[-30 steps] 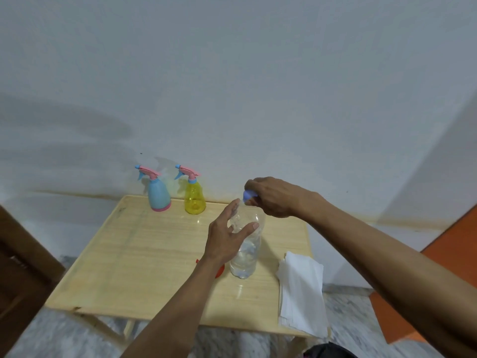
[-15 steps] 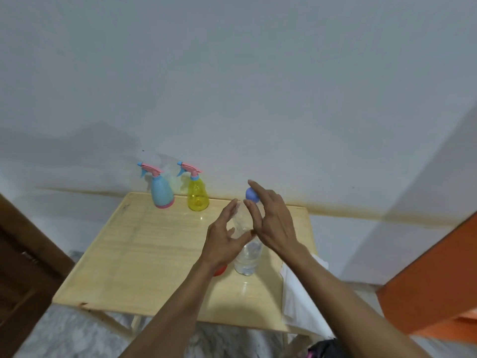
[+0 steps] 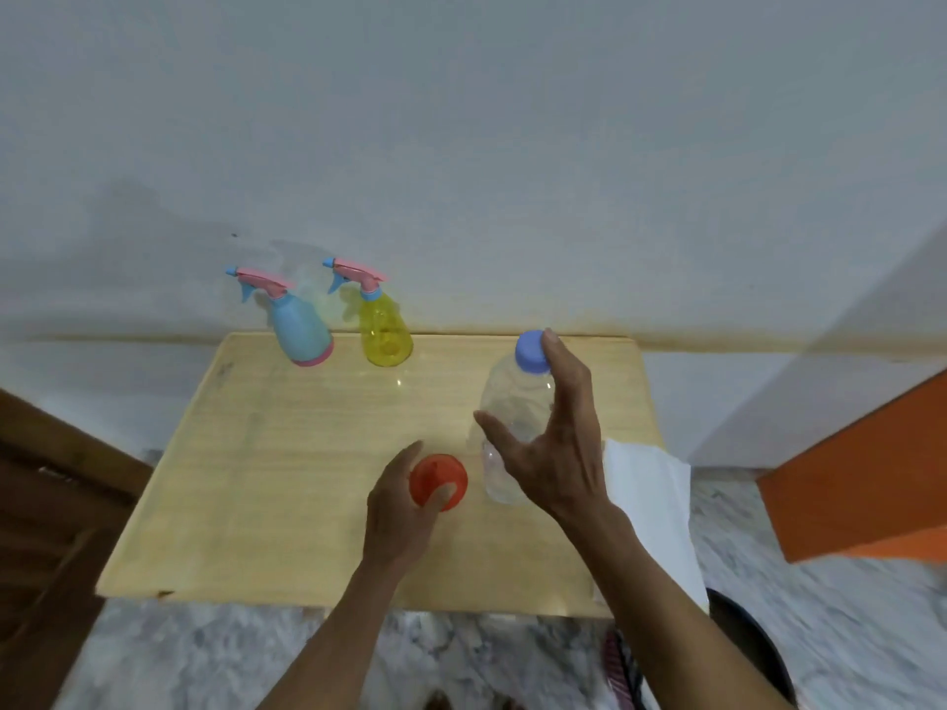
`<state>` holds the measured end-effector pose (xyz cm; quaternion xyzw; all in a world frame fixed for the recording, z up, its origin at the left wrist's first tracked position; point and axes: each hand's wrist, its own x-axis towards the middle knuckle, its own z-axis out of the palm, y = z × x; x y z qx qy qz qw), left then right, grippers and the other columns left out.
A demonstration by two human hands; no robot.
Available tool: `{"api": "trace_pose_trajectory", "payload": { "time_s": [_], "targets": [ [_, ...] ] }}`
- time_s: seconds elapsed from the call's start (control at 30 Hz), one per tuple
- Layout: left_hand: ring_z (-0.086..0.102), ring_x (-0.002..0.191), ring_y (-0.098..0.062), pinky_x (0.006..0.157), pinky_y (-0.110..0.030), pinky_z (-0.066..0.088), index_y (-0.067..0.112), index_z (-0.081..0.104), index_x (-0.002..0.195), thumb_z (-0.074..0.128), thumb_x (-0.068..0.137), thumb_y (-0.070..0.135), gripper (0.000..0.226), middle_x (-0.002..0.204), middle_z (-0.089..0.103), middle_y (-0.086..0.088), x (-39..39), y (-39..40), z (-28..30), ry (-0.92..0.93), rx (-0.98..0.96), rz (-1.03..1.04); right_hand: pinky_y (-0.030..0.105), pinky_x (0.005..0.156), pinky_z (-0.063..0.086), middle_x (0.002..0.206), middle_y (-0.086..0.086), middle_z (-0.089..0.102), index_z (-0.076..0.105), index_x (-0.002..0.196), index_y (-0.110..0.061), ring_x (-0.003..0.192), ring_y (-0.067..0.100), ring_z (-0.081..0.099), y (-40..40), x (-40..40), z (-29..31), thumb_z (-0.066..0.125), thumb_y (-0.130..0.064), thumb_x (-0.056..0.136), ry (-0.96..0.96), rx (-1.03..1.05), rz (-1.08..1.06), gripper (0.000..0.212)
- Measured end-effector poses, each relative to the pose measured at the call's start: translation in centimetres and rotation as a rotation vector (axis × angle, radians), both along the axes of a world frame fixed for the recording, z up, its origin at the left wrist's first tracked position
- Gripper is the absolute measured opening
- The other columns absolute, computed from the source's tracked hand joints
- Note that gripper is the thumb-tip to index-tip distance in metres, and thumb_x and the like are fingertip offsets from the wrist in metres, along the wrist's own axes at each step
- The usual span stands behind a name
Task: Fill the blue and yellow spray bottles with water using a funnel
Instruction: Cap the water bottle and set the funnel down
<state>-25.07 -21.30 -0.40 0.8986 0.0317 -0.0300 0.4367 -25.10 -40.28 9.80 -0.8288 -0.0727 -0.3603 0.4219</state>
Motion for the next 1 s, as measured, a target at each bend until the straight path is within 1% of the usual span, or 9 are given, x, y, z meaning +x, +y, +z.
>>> {"api": "trace_pose_trajectory", "payload": {
  "time_s": [0.07, 0.13, 0.27, 0.43, 0.57, 0.67, 0.8, 0.87, 1.0],
  "targets": [
    [0.052, 0.128, -0.02, 0.103, -0.022, 0.034, 0.019, 0.052, 0.141, 0.077, 0.084, 0.03, 0.063, 0.141, 0.056, -0.002, 0.5, -0.4, -1.9, 0.014, -0.001, -0.008, 0.032, 0.103, 0.047, 0.143, -0.002, 0.04, 0.025, 0.149, -0.025, 0.129, 0.009, 0.041, 0.0, 0.0, -0.3, 0.092, -0.014, 0.07, 0.026, 0.011, -0.015, 0.105],
    [0.058, 0.122, -0.021, 0.099, -0.021, 0.038, 0.018, 0.058, 0.135, 0.073, 0.088, 0.029, 0.051, 0.135, 0.062, -0.003, 1.0, -0.4, -3.4, -0.007, 0.019, -0.022, 0.04, 0.095, 0.052, 0.143, -0.003, 0.039, 0.017, 0.149, -0.033, 0.128, 0.01, 0.042, 0.0, 0.0, -0.6, 0.091, -0.017, 0.072, 0.044, 0.002, -0.027, 0.108],
    [0.067, 0.106, -0.023, 0.085, -0.012, 0.037, 0.012, 0.07, 0.119, 0.071, 0.091, 0.023, 0.03, 0.118, 0.072, -0.007, 1.4, -0.4, -4.6, -0.075, 0.048, 0.015, 0.042, 0.095, 0.054, 0.143, -0.008, 0.037, 0.015, 0.149, -0.036, 0.126, 0.009, 0.042, 0.1, -0.2, -0.8, 0.091, -0.018, 0.073, 0.07, -0.001, -0.042, 0.109],
    [0.068, 0.101, -0.022, 0.088, -0.021, 0.044, 0.012, 0.071, 0.115, 0.069, 0.092, 0.022, 0.025, 0.113, 0.073, -0.007, 1.4, -0.4, -4.3, -0.104, 0.022, 0.018, 0.045, 0.093, 0.055, 0.143, -0.009, 0.038, 0.017, 0.148, -0.036, 0.124, 0.012, 0.046, 0.2, -0.2, -0.6, 0.092, -0.019, 0.072, 0.075, -0.004, -0.061, 0.108],
    [0.07, 0.093, -0.023, 0.083, -0.025, 0.05, 0.012, 0.073, 0.111, 0.063, 0.092, 0.033, 0.031, 0.106, 0.075, -0.006, 1.2, 0.5, -2.3, -0.129, -0.009, 0.022, 0.046, 0.093, 0.055, 0.139, -0.013, 0.043, 0.022, 0.146, -0.039, 0.122, 0.019, 0.053, 0.4, -0.4, -0.1, 0.093, -0.02, 0.07, 0.12, 0.019, -0.106, 0.105],
    [0.071, 0.091, -0.026, 0.081, -0.03, 0.052, 0.011, 0.073, 0.11, 0.069, 0.092, 0.026, 0.024, 0.103, 0.075, -0.008, 1.3, 1.6, 0.0, -0.165, -0.012, 0.033, 0.044, 0.094, 0.053, 0.137, -0.023, 0.043, 0.026, 0.143, -0.049, 0.117, 0.014, 0.055, 0.6, -0.7, 0.7, 0.092, -0.021, 0.069, 0.197, 0.148, -0.17, 0.104],
    [0.071, 0.093, -0.028, 0.082, -0.028, 0.048, 0.008, 0.074, 0.108, 0.073, 0.089, 0.016, 0.021, 0.103, 0.076, -0.01, 2.7, 2.1, 2.9, -0.236, -0.018, 0.031, 0.048, 0.087, 0.054, 0.134, -0.031, 0.041, 0.03, 0.145, -0.046, 0.107, 0.015, 0.057, 0.0, -0.1, 2.4, 0.092, -0.023, 0.069, 0.187, 0.218, -0.212, 0.101],
    [0.071, 0.091, -0.028, 0.081, -0.027, 0.047, 0.007, 0.075, 0.106, 0.074, 0.087, 0.012, 0.02, 0.102, 0.076, -0.011, 4.2, 1.9, 4.3, -0.285, -0.023, 0.026, 0.049, 0.084, 0.055, 0.131, -0.031, 0.043, 0.03, 0.145, -0.047, 0.106, 0.018, 0.057, -0.7, 0.8, 3.6, 0.091, -0.023, 0.069, 0.171, 0.233, -0.23, 0.1],
    [0.07, 0.089, -0.026, 0.08, -0.022, 0.045, 0.008, 0.075, 0.104, 0.075, 0.086, 0.011, 0.019, 0.098, 0.076, -0.009, 8.0, 0.4, 6.0, -0.332, -0.081, 0.029, 0.05, 0.084, 0.055, 0.129, -0.019, 0.046, 0.031, 0.148, -0.041, 0.105, 0.016, 0.055, -2.4, 3.8, 5.6, 0.091, -0.021, 0.07, 0.119, 0.242, -0.253, 0.1]
  ]
}}
